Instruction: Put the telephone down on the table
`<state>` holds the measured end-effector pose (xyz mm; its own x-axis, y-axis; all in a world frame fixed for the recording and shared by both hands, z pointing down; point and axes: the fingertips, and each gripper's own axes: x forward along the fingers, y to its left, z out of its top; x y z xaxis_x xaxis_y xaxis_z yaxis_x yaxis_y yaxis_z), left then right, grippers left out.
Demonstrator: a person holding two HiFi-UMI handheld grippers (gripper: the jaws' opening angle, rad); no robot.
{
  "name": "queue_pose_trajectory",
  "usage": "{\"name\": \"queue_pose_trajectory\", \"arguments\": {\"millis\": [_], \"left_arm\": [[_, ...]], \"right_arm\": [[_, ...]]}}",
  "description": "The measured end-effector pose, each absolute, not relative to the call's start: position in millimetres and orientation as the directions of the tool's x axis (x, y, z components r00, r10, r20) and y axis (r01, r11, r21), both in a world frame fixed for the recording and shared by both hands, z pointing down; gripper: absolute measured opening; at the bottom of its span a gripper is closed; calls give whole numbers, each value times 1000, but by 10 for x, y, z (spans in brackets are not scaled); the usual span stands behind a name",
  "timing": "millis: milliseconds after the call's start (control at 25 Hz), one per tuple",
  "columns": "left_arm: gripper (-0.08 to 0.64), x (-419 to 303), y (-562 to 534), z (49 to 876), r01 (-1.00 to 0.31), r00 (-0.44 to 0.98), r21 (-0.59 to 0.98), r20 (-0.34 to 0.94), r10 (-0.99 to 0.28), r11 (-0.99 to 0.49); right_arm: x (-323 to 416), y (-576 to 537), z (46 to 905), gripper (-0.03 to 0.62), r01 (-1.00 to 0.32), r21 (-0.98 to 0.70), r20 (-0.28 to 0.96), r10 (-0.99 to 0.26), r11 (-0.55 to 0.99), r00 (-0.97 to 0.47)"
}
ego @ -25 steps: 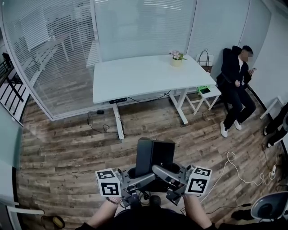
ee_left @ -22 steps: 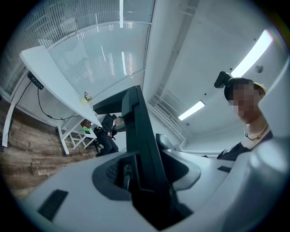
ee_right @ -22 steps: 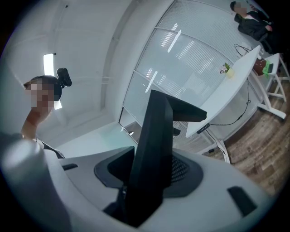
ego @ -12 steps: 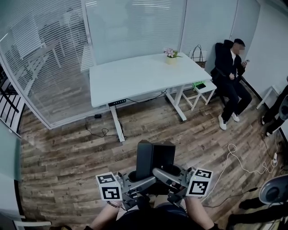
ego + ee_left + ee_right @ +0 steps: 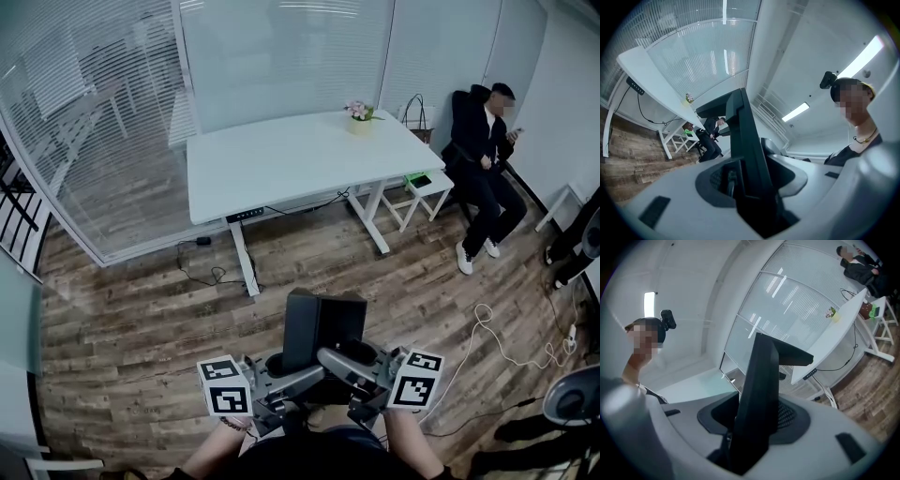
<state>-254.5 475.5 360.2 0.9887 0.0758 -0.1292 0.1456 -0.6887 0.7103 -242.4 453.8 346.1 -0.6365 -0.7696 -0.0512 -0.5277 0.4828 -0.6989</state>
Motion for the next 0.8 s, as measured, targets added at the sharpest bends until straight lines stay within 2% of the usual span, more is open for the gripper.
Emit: {"name": "queue_pose_trajectory", "arguments": {"millis": [800], "left_arm": [[212,-1554,3397,3484,76,992,692,-124,-14,-718]], "right_arm": [[-1459,3164,3335,184,-487,-695,-55,-714,529,-698]]}}
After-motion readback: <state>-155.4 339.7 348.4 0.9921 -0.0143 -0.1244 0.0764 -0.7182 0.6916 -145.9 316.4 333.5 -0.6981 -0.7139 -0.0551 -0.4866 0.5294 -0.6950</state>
